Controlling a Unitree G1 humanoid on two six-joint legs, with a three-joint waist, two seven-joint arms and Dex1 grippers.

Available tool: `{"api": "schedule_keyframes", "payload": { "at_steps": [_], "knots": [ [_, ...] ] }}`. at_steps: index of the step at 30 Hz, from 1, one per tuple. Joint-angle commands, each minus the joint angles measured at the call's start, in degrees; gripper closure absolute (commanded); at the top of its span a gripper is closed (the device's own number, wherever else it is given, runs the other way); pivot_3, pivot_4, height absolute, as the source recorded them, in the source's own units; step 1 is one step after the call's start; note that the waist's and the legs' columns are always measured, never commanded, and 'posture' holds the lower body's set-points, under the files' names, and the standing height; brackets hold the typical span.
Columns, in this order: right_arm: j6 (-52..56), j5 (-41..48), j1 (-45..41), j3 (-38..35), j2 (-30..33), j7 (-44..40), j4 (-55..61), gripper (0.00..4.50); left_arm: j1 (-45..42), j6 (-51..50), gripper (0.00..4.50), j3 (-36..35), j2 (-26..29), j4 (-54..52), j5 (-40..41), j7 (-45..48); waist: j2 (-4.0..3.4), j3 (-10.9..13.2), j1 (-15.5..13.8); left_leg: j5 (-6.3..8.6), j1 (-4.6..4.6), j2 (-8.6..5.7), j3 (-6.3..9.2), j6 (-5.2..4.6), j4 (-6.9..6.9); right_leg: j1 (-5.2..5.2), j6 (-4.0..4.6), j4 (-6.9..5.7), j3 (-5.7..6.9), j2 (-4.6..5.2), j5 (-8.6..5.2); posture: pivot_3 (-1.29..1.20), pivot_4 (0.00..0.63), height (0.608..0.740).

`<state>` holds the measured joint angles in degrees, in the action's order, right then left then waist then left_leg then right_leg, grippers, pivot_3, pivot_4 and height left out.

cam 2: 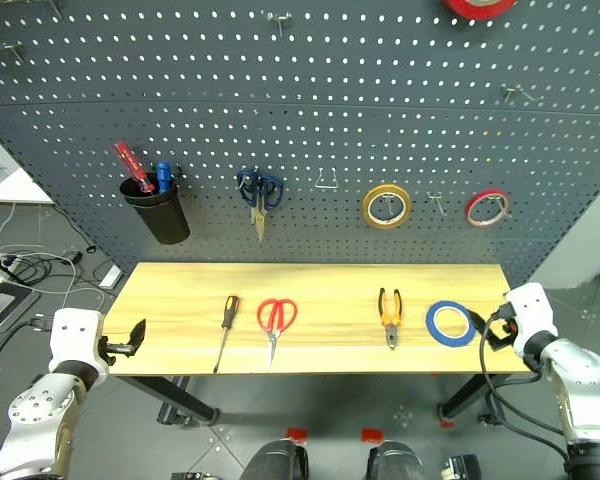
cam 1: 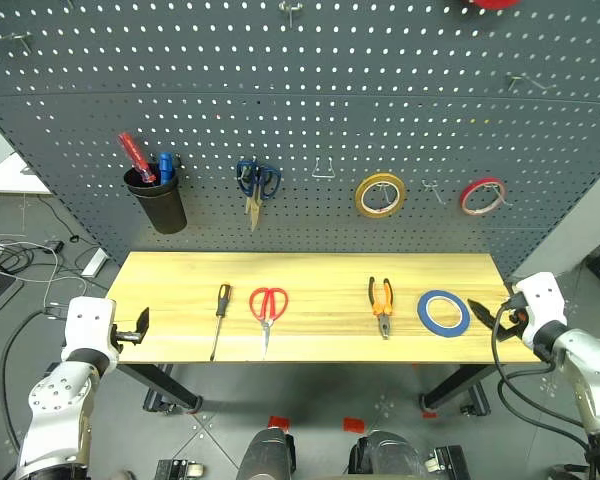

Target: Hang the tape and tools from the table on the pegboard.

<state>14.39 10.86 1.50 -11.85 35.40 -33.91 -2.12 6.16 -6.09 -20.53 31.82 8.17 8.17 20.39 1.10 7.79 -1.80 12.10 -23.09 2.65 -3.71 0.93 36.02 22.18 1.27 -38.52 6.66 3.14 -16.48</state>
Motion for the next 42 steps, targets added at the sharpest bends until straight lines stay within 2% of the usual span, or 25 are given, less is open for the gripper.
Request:
{"api": "schedule_keyframes", "payload": {
  "at_steps": [1, 3, 5, 9, 14, 20, 23, 27, 30, 33, 38, 40, 42],
  "knots": [
    [3.6, -0.8, 1.6, 2.4, 1.0, -0.6, 8.7, 0.0, 0.6, -5.1, 0.1, 3.6, 0.4, -11.2, 2.4, 4.1, 0.03, 1.3, 0.0, -0.1, -0.07, 0.0, -0.04, -0.16, 0.0, 0.02, 0.0, -0.01, -0.04, 0.0, 0.0, 0.05, 0.213, 0.74],
    [5.8, -1.0, 2.4, 3.8, 1.4, -1.0, 11.7, 0.0, 0.6, -7.7, 0.1, 5.3, 1.2, -15.8, 2.8, 6.1, 0.12, 2.7, -0.1, -0.11, -0.2, 0.0, -0.02, -0.18, -0.03, 0.12, 0.01, 0.0, -0.03, 0.0, -0.01, 0.04, 0.246, 0.74],
    [6.1, -2.7, 0.9, 6.9, 2.2, -2.1, 10.8, 0.0, -1.6, -8.9, 0.1, 10.6, 3.0, -20.8, 1.7, 10.0, 0.14, 4.0, -0.2, -0.11, -0.33, 0.01, -0.02, -0.18, -0.04, 0.19, -0.01, 0.02, -0.02, -0.01, -0.03, 0.03, 0.272, 0.74],
    [8.7, -4.6, -3.2, 11.5, 3.0, -4.1, 7.6, 0.0, -4.4, -10.9, 0.1, 16.7, 6.3, -27.0, 2.9, 17.3, 0.12, 6.6, -0.1, -0.11, -0.48, 0.0, -0.04, -0.19, -0.04, 0.29, -0.08, 0.09, -0.02, -0.02, -0.06, 0.03, 0.326, 0.74],
    [8.5, -7.9, -11.4, 15.8, 3.4, -6.0, -3.5, 0.0, -9.0, -9.8, 0.1, 24.7, 8.0, -30.1, 2.6, 25.0, 0.2, 9.1, 0.3, -0.11, -1.0, -0.01, -0.3, -0.21, -0.06, 0.98, -0.14, -0.06, -0.24, -0.04, -0.08, 0.02, 0.359, 0.74],
    [6.1, -12.7, -24.6, 19.8, 2.8, -7.2, -23.0, 0.0, -15.6, -4.0, 0.1, 33.3, 7.0, -28.1, -1.0, 30.5, 0.3, 11.3, 0.4, -0.09, -1.02, -0.04, -0.51, -0.17, -0.06, 1.14, -0.31, -0.2, -0.4, -0.02, -0.2, 0.02, 0.383, 0.74],
    [6.0, -14.4, -28.8, 21.5, 3.0, -8.9, -29.1, 0.59, -17.2, -4.2, 0.08, 35.2, 5.5, -28.0, 0.0, 32.2, 0.31, 11.7, 0.4, -0.06, -1.01, -0.04, -0.62, -0.11, -0.06, 1.14, -0.39, -0.17, -0.47, -0.01, -0.25, 0.01, 0.386, 0.74],
    [9.2, -14.6, -31.8, 22.6, 3.2, -13.3, -32.1, 1.89, -17.8, -3.9, 0.08, 37.1, 4.9, -28.2, 0.5, 34.7, 0.33, 11.8, 0.5, 0.0, -0.98, -0.03, -0.79, -0.11, -0.04, 1.14, -0.46, -0.12, -0.6, 0.0, -0.28, -0.01, 0.387, 0.74],
    [8.4, -17.0, -31.6, 25.0, 4.4, -15.0, -31.6, 2.83, -18.1, -1.2, 0.08, 38.8, 5.0, -26.7, -1.3, 36.2, 0.36, 11.9, 0.5, 0.03, -0.9, -0.02, -0.87, -0.15, -0.04, 1.14, -0.47, -0.15, -0.68, 0.01, -0.28, -0.02, 0.382, 0.74],
    [7.6, -18.0, -27.8, 24.6, 5.7, -13.8, -25.6, 3.78, -18.3, -0.4, 0.08, 39.0, 4.3, -25.5, -1.3, 36.2, 0.36, 11.9, 0.4, 0.14, -0.87, -0.01, -0.9, -0.32, -0.04, 1.13, -0.48, -0.17, -0.71, 0.01, -0.29, -0.03, 0.369, 0.74],
    [7.4, -18.3, -19.4, 20.2, 8.4, -8.4, -10.8, 3.82, -18.7, -0.7, 0.08, 38.1, 2.2, -24.6, -0.3, 35.4, 0.35, 11.9, 0.3, 0.15, -0.89, -0.02, -0.97, -0.26, -0.02, 1.14, -0.55, -0.15, -0.77, 0.04, -0.32, -0.04, 0.358, 0.74],
    [7.6, -19.2, -13.1, 16.4, 8.9, -4.2, -0.1, 3.82, -19.2, -1.6, 0.08, 36.9, 1.0, -24.4, 0.9, 34.6, 0.32, 11.9, 0.4, 0.16, -0.91, -0.03, -0.98, -0.22, 0.0, 1.15, -0.6, -0.14, -0.77, 0.05, -0.34, -0.05, 0.353, 0.74],
    [8.7, -22.2, -4.5, 12.3, 6.7, 1.8, 15.9, 3.82, -19.9, -2.9, 0.08, 35.1, -0.2, -24.2, 2.8, 34.0, 0.28, 11.9, 0.4, 0.15, -0.95, -0.03, -1.03, -0.18, -0.02, 1.25, -0.62, -0.18, -0.84, 0.04, -0.34, -0.07, 0.346, 0.74]
  ]
}}
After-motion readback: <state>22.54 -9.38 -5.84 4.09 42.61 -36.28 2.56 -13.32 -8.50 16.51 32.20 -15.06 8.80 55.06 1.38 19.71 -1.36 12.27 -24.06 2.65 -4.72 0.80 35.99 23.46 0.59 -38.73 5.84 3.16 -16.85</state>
